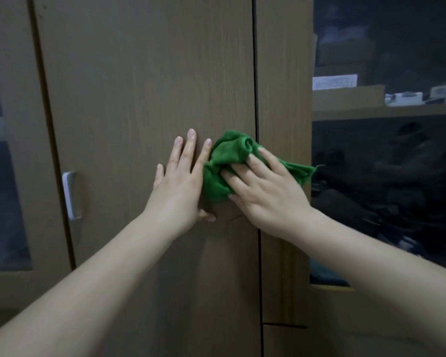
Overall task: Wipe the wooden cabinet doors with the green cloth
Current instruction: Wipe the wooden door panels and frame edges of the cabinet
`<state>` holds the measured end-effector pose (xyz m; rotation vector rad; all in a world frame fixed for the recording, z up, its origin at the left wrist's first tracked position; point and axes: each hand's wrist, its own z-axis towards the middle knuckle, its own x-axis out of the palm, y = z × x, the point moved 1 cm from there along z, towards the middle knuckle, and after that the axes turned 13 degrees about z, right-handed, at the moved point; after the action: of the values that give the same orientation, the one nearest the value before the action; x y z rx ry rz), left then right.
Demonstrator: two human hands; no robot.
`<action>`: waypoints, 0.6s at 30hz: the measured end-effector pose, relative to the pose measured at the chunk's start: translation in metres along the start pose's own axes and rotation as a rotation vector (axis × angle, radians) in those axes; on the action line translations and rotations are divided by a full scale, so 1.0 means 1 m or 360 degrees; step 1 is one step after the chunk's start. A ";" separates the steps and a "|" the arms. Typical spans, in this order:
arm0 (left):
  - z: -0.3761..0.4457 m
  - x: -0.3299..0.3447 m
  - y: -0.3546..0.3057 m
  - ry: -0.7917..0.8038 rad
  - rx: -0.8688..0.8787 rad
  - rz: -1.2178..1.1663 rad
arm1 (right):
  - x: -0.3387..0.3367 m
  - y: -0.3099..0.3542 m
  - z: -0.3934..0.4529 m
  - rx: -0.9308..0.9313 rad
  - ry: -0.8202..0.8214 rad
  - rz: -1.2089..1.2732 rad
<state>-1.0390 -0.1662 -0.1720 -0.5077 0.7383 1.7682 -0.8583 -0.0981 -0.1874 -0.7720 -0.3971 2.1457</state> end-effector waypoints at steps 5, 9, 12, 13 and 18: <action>-0.001 0.001 -0.001 -0.0004 -0.0019 0.0005 | 0.003 0.001 -0.055 -0.0488 0.0386 0.0038; -0.006 0.000 -0.009 0.0038 -0.0085 -0.0044 | -0.023 -0.027 -0.064 -0.0705 0.0515 0.0115; -0.019 0.007 -0.018 0.0059 -0.0129 -0.0127 | -0.040 -0.054 -0.046 -0.0269 0.0273 0.0016; -0.024 0.011 -0.022 0.0070 -0.0137 -0.0164 | -0.043 -0.059 -0.040 -0.0092 0.0189 -0.0003; -0.048 0.031 -0.046 0.0097 -0.0119 -0.0207 | -0.024 -0.030 -0.044 0.0220 0.0064 -0.0043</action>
<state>-1.0060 -0.1688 -0.2370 -0.6486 0.6683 1.6698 -0.8004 -0.0973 -0.1958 -0.7255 -0.2341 2.1043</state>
